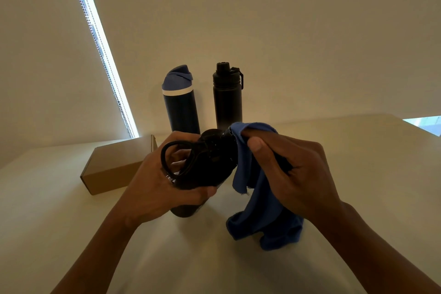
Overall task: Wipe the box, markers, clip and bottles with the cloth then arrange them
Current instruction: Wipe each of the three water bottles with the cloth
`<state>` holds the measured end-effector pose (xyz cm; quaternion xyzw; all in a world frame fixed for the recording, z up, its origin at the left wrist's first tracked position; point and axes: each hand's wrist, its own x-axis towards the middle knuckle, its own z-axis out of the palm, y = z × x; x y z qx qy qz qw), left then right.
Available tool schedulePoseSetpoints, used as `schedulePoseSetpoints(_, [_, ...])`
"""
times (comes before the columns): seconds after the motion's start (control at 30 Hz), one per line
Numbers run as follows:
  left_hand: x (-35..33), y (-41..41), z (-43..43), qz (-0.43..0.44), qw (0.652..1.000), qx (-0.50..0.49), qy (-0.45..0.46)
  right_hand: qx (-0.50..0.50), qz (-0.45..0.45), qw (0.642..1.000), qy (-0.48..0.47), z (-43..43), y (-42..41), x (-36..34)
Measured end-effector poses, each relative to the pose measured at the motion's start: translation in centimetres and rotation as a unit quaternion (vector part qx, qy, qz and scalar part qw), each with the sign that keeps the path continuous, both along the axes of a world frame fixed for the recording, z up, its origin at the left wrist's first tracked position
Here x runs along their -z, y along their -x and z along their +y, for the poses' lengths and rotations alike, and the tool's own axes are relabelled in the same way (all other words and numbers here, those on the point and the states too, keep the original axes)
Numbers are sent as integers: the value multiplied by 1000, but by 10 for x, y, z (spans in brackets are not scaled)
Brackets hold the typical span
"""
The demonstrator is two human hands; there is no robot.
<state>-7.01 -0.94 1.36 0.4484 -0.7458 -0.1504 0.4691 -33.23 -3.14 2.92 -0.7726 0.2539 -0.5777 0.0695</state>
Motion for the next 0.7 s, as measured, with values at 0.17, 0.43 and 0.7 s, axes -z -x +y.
schedulePoseSetpoints(0.17, [0,-1,1,2,1000,-13,14,-3,33,999,38,3,2,-12])
schedulePoseSetpoints(0.43, [0,1,0,-20,1000,13,0,22,29,999,23,-3,4,-8])
schedulePoseSetpoints(0.7, [3,-3,-1,-16,1000,-2,-5,-14,33,998,50,4,3,-18])
